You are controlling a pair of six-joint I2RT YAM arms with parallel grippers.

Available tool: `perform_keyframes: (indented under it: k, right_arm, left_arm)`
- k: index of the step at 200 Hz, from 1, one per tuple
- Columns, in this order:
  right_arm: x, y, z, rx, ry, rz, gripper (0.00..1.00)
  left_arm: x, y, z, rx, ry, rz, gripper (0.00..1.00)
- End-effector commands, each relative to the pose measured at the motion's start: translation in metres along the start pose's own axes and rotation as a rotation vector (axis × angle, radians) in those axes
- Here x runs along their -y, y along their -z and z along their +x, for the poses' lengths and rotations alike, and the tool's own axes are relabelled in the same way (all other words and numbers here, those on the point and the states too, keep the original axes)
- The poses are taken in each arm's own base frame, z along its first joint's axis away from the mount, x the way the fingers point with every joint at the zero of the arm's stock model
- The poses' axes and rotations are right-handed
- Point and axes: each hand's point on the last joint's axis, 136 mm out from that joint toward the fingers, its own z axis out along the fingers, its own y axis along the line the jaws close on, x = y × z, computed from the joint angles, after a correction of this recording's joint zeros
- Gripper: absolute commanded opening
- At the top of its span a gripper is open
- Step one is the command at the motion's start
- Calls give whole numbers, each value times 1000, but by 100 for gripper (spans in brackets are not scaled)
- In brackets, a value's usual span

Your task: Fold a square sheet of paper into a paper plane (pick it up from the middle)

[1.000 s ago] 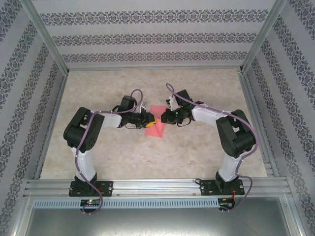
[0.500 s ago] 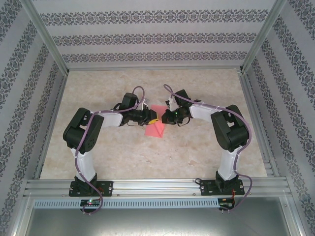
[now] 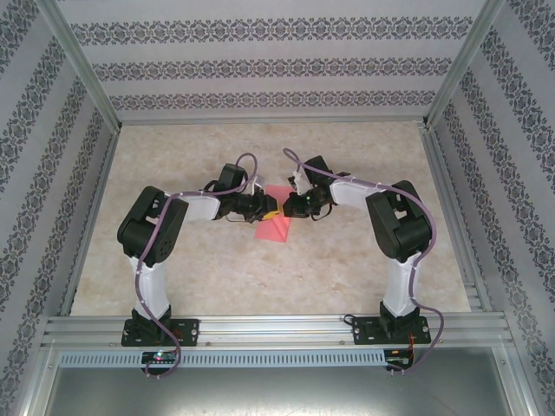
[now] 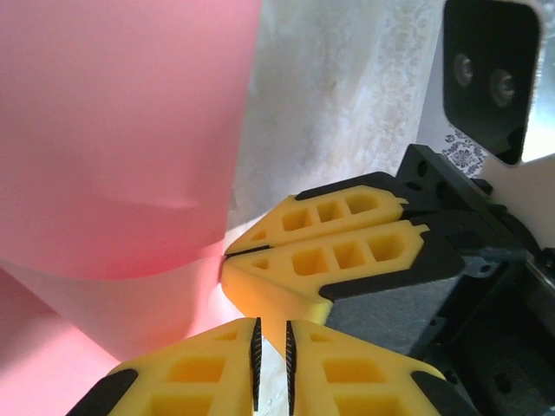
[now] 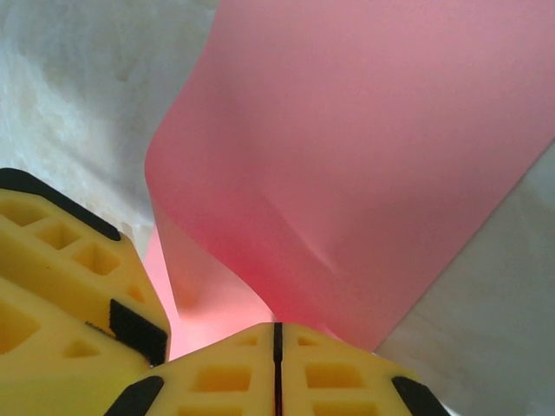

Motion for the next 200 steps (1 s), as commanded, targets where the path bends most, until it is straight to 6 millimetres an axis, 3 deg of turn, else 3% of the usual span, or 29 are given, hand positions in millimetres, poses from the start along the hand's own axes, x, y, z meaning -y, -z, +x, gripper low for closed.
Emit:
perform_keyframes:
  k: [1,200]
  right_arm:
    - [8,-2,-5,-4,10,25,8]
    - [13,-6,-10,-20,13,39,8]
  left_arm:
    - [-3,-9,6,-29,-14,-20,18]
    - [-20,-15,9,-50,8,-61,17]
